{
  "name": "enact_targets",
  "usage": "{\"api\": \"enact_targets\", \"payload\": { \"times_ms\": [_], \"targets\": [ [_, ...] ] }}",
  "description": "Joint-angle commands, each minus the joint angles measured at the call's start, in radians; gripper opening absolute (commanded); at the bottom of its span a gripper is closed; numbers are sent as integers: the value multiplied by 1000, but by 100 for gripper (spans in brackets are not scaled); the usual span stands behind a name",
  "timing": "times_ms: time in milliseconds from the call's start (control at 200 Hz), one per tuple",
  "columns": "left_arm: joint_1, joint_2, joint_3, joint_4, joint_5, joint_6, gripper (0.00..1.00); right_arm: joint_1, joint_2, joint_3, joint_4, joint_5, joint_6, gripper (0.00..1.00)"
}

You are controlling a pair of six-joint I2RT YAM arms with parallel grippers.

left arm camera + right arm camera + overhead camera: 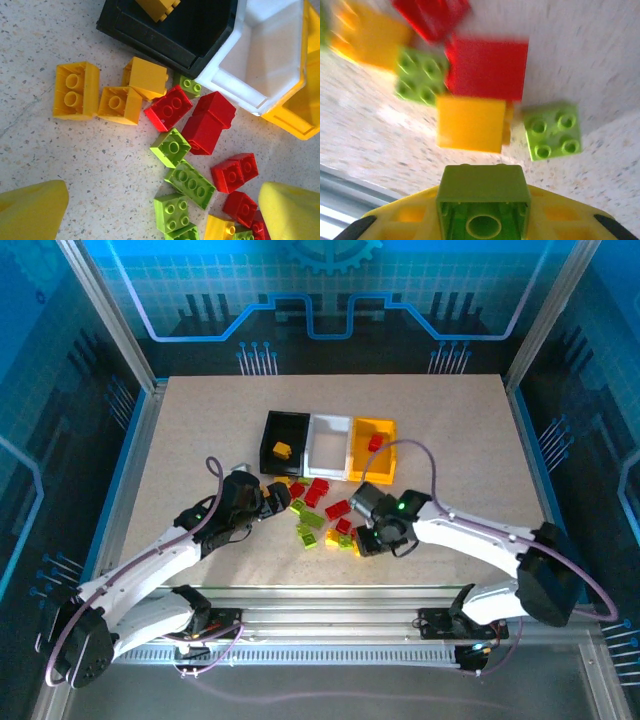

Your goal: Sort the legos into containers by color

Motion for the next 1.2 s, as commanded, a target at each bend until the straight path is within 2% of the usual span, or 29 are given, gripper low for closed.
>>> {"api": "enact_targets", "payload": {
  "times_ms": [0, 90, 220, 395, 575, 790, 866, 941, 1081, 1191],
  "targets": [
    [1, 0, -19, 0, -18, -8, 99, -86, 23, 164, -14, 2, -92, 36],
    [2, -6, -18, -5, -16, -10, 99, -138, 125, 319, 32, -7, -134, 36],
    [1, -21, -24, -28, -20, -7, 99, -188, 349, 550, 70, -24, -157, 36],
    [7, -47, -35, -51, -18, -2, 99, -218, 652, 868, 8, 19, -164, 37],
    [18, -32, -29, -64, 19, 38, 99, -232, 842, 1069, -70, 76, -162, 39],
    [31, 63, 11, -96, 36, 65, 99, -235, 949, 1210, -120, 71, -155, 49],
    [45, 71, 13, -98, 28, 68, 99, -235, 960, 1238, -131, 70, -151, 59],
    [78, 91, 22, -94, 53, 63, 99, -235, 945, 1239, -128, 69, -147, 63],
    [145, 150, 17, -31, 70, 41, 84, -233, 860, 1157, -74, 52, -139, 64],
    [177, 194, -14, 114, 57, 42, 82, -234, 788, 1073, -32, 45, -131, 64]
  ]
}}
